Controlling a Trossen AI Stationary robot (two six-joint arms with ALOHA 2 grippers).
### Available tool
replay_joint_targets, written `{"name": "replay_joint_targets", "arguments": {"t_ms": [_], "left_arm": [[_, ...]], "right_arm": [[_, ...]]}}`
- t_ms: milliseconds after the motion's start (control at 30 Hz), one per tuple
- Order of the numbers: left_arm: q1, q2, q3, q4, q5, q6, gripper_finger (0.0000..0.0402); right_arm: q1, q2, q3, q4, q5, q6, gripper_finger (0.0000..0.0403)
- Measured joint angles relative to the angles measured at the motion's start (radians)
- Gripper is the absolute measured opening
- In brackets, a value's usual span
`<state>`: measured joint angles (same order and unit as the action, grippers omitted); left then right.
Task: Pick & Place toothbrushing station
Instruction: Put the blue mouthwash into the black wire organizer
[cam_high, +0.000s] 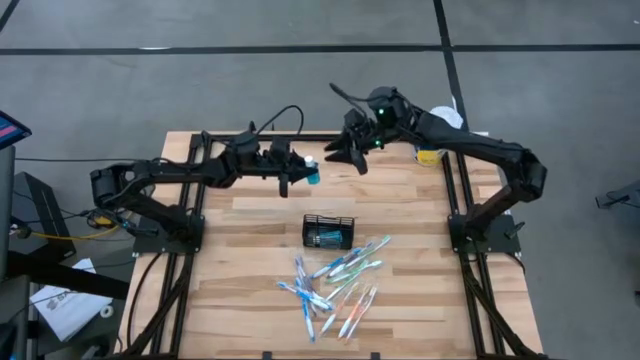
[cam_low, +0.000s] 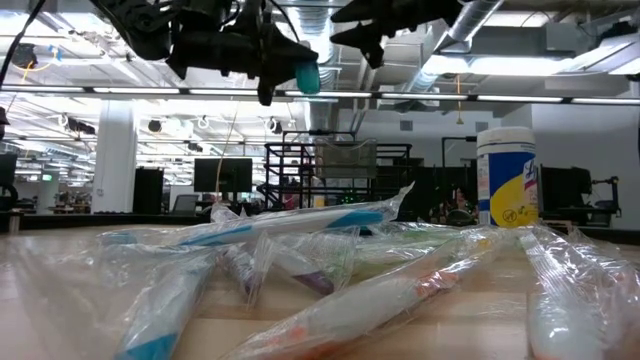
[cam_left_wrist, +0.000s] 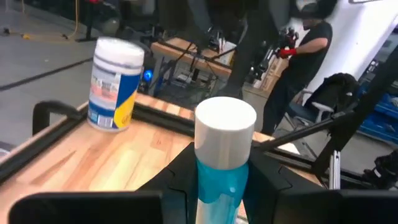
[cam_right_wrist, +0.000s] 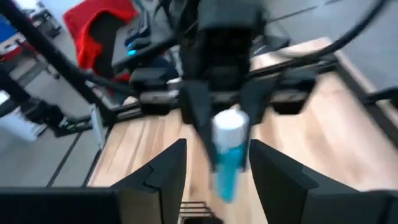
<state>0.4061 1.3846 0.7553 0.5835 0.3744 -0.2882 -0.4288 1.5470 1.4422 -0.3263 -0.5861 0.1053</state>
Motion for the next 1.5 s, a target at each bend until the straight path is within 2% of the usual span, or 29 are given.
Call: {"name": "replay_joint_targets", "arguments": {"t_ms": [267,933,1267,1400,1500], "left_arm": [[0.000,0.000,0.062,-0.002,0.001,0.019,0.0078],[-0.008,0.000,0.064,-0.001,0.010,-0.008,0.0078],[-0.011,0.037,0.129,-0.013,0.056,-0.010,0.0078],[-0.021,0.068,0.135,-0.013,0.071,-0.025,0.0078],[-0.026,0.080,0.135,-0.019,0.071,-0.026,0.0078]], "right_arm": [[0.023,0.042,0.001,0.125,0.001,0.057,0.0175],[0.015,0.045,0.001,0.171,0.007,0.079,0.0169],[0.023,0.107,0.004,0.262,-0.023,0.136,0.0164],[0.024,0.110,0.002,0.273,-0.017,0.139,0.0157],[0.023,0.110,0.002,0.270,-0.016,0.143,0.0134]]}}
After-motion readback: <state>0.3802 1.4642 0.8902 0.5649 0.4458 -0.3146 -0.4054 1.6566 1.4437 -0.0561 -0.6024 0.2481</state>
